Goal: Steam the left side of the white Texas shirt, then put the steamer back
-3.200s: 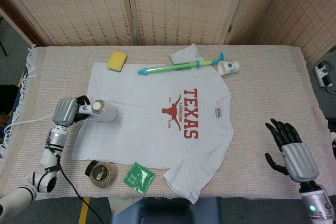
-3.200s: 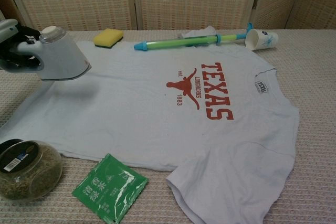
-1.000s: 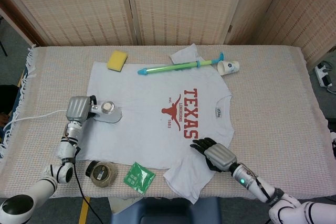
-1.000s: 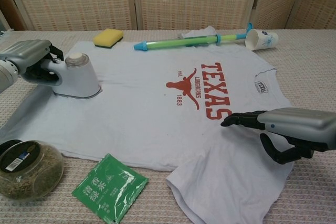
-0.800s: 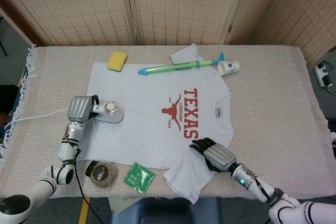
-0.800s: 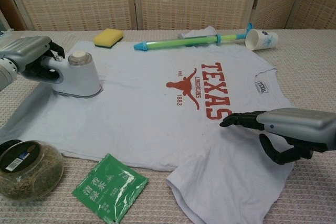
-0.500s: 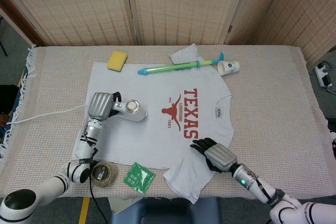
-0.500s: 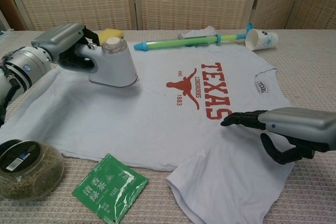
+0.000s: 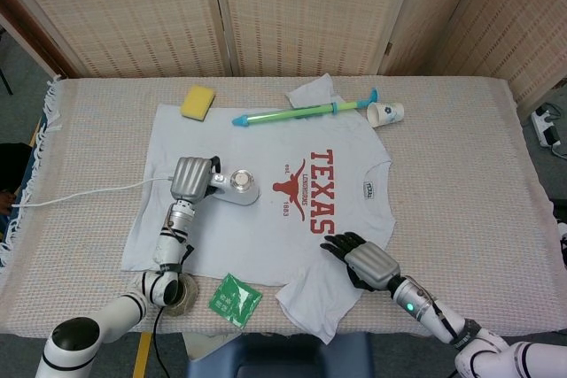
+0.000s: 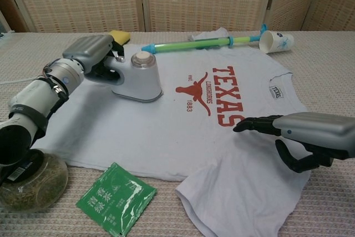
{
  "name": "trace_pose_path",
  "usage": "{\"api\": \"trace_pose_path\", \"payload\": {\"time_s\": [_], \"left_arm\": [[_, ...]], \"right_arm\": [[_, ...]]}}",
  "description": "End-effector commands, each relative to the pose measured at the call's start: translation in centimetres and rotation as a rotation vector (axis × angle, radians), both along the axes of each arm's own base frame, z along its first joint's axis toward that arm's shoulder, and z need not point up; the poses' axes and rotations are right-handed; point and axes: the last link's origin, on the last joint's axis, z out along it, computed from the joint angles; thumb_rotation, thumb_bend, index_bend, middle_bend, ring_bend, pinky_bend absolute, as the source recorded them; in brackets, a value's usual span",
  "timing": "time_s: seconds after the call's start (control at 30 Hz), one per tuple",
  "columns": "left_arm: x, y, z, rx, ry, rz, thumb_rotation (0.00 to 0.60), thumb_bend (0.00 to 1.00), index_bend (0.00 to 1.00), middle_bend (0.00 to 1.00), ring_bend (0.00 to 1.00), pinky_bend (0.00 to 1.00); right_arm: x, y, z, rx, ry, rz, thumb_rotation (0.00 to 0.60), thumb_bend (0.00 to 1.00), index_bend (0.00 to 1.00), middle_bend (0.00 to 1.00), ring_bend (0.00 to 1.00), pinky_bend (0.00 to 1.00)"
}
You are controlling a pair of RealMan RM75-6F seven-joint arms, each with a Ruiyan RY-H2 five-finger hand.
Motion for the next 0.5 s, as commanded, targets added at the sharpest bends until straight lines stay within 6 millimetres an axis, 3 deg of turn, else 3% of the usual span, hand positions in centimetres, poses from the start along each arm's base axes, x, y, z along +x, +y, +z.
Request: {"api": "trace_pose_path", "payload": {"time_s": [0.03, 0.5], "left_arm": [[-0.9, 0.5, 0.1, 0.011, 0.052, 0.022, 0.600, 0.66, 0.75, 0.97, 0.85, 0.81], [-8.9, 1.3, 4.7, 0.098, 0.052, 0.244, 0.600, 0.66, 0.75, 0.97, 0.85, 0.81]], "right_arm": [[0.1, 0.0, 0.0, 0.000, -0.001, 0.003, 0.585, 1.00, 0.00, 0.00, 0.00, 0.02], [0.5, 0.0, -0.1, 0.002, -0.001, 0.010, 0.586, 1.00, 0.00, 0.00, 0.00, 0.01]]}}
